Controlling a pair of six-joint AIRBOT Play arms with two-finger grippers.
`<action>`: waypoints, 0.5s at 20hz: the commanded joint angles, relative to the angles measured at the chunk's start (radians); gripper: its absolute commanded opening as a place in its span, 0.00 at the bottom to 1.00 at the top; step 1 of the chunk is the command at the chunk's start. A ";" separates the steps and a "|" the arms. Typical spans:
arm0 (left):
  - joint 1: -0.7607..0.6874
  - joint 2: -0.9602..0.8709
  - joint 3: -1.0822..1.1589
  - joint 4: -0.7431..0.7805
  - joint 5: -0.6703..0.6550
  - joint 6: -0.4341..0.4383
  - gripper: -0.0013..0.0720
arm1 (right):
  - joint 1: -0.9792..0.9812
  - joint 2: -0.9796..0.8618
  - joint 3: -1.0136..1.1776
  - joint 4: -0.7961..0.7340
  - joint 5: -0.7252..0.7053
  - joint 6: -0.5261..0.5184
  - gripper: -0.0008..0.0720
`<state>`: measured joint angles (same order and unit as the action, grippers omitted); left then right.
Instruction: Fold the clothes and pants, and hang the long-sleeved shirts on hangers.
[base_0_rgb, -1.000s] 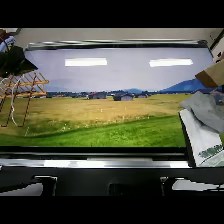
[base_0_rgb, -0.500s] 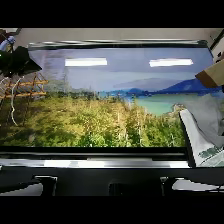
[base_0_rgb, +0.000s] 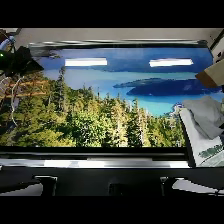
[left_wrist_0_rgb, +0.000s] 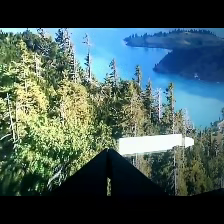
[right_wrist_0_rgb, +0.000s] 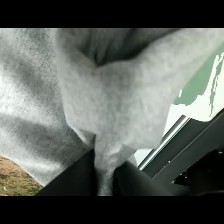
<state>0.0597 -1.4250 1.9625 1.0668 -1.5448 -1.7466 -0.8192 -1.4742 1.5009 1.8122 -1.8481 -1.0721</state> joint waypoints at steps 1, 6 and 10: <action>-0.001 0.000 0.000 0.000 0.000 0.000 0.04 | -0.001 0.050 -0.043 0.005 -0.002 0.006 0.06; -0.001 0.000 0.000 0.000 0.000 0.000 0.04 | -0.001 0.109 -0.170 -0.294 0.003 -0.095 0.06; -0.001 -0.002 0.000 0.000 0.000 0.000 0.04 | -0.001 0.109 -0.183 -0.445 0.009 -0.163 0.06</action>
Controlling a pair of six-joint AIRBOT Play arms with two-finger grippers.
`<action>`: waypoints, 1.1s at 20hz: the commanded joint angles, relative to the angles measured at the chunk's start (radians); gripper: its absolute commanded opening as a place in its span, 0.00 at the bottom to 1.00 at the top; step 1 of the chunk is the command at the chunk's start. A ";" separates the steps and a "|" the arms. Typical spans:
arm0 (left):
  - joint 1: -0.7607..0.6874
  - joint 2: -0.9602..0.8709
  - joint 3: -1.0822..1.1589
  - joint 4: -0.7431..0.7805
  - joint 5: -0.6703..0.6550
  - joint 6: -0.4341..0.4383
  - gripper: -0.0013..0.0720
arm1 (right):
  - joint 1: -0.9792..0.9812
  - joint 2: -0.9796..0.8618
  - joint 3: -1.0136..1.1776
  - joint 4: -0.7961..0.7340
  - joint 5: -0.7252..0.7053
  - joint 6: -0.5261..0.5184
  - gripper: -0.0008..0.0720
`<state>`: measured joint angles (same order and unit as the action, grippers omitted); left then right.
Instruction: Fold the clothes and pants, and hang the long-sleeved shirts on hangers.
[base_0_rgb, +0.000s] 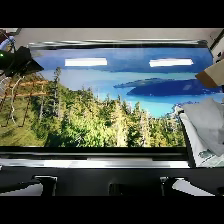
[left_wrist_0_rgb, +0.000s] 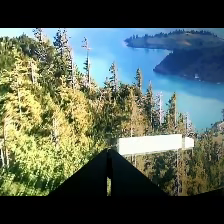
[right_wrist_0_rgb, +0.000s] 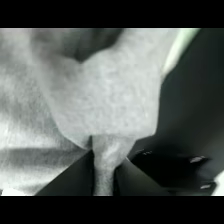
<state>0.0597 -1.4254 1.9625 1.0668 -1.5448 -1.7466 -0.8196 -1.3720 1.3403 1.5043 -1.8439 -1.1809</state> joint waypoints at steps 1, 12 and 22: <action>-0.001 -0.004 0.000 0.000 0.000 0.000 0.04 | -0.001 0.007 -0.040 -0.133 0.001 -0.055 0.06; -0.011 -0.014 0.000 0.000 0.000 -0.007 0.04 | -0.001 0.007 -0.206 -0.129 0.023 -0.054 0.06; -0.011 -0.016 0.000 0.001 0.000 -0.006 0.04 | -0.001 0.016 -0.280 -0.204 0.144 -0.043 0.59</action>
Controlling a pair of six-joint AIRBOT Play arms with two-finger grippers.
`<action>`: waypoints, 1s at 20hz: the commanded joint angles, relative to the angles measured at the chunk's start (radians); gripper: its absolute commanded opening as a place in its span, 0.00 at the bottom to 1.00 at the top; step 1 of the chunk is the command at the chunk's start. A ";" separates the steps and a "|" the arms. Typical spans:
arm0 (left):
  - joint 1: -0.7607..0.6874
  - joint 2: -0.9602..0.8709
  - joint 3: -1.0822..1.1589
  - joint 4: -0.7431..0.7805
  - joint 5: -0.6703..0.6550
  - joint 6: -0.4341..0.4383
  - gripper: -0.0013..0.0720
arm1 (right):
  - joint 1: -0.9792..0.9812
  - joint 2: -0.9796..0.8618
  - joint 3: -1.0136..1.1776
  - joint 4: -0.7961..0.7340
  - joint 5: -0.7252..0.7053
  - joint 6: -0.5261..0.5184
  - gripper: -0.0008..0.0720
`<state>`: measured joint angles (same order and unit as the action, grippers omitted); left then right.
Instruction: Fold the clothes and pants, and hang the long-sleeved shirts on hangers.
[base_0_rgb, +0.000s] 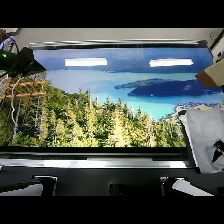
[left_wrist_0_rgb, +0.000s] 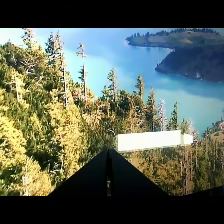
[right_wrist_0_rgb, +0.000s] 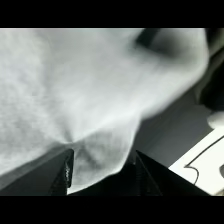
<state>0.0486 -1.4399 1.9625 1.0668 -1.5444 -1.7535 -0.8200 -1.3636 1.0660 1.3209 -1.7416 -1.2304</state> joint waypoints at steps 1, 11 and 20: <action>0.000 -0.002 0.000 0.008 0.000 0.000 0.04 | 0.000 0.027 -0.001 -0.007 0.076 0.007 0.59; -0.051 0.003 -0.104 0.370 -0.003 0.054 0.04 | 0.440 0.243 0.159 0.621 0.689 -0.322 0.49; -0.075 0.009 -0.294 0.397 -0.026 0.078 0.04 | 0.882 0.145 0.159 0.447 0.617 -0.274 0.07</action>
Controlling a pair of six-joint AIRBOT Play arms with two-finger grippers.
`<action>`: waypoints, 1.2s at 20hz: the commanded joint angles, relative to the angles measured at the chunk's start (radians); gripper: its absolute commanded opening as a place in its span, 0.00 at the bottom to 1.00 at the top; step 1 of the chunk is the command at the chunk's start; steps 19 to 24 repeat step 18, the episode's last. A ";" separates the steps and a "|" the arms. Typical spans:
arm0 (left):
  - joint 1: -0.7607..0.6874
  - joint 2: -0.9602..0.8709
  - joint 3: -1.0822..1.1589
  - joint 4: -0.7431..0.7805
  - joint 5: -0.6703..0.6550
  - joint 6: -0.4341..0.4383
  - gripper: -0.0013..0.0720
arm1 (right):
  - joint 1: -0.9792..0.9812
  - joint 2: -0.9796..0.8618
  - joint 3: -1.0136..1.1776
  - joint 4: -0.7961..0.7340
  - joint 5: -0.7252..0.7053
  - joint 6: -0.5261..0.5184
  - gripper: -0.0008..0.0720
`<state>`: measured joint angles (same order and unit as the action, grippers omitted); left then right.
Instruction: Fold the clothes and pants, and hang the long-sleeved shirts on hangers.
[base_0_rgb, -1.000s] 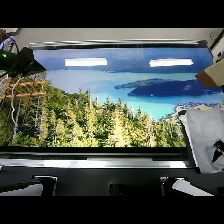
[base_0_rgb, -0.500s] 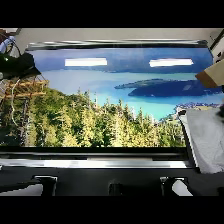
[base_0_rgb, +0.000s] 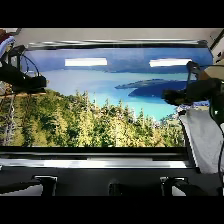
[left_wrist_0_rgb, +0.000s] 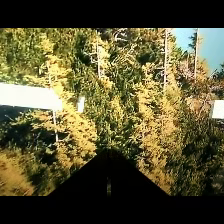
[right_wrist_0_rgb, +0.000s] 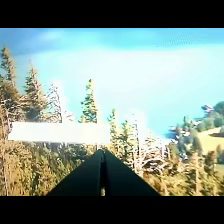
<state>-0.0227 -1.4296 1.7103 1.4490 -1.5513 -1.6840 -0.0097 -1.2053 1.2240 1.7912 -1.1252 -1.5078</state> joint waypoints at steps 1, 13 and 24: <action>-0.004 -0.006 -0.042 0.014 -0.019 0.008 0.04 | 0.071 -0.013 0.002 -0.026 -0.005 0.009 0.08; -0.004 -0.011 -0.042 0.014 -0.019 0.008 0.04 | 0.069 -0.013 0.002 -0.024 -0.105 0.026 0.07; -0.004 -0.011 -0.042 0.014 -0.019 0.008 0.04 | 0.069 -0.013 0.002 -0.023 -0.105 0.026 0.07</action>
